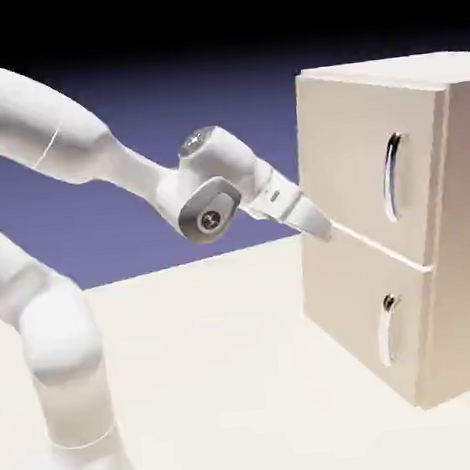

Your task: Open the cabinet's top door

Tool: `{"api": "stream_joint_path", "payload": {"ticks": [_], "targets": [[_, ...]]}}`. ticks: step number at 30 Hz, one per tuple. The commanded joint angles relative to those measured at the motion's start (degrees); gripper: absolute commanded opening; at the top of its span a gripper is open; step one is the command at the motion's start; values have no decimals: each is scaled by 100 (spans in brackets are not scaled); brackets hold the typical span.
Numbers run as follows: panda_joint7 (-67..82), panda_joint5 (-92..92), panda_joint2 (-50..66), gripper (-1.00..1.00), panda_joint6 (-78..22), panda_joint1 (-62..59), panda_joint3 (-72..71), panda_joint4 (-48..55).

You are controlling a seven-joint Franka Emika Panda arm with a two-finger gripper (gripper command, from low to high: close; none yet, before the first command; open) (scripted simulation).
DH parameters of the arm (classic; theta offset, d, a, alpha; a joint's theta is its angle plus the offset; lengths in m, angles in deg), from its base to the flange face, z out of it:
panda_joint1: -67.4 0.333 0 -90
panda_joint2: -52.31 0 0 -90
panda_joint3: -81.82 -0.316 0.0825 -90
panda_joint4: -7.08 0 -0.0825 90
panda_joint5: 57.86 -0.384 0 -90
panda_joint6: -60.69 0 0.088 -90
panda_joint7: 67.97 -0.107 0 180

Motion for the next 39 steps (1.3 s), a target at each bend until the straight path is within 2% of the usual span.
{"api": "stream_joint_path", "payload": {"ticks": [1, 39], "targets": [[-171, 250, -45, 100, -27, 95, 103, 34], [-6669, 9718, -1734, 100, -1048, 3714, 4023, 1323]]}}
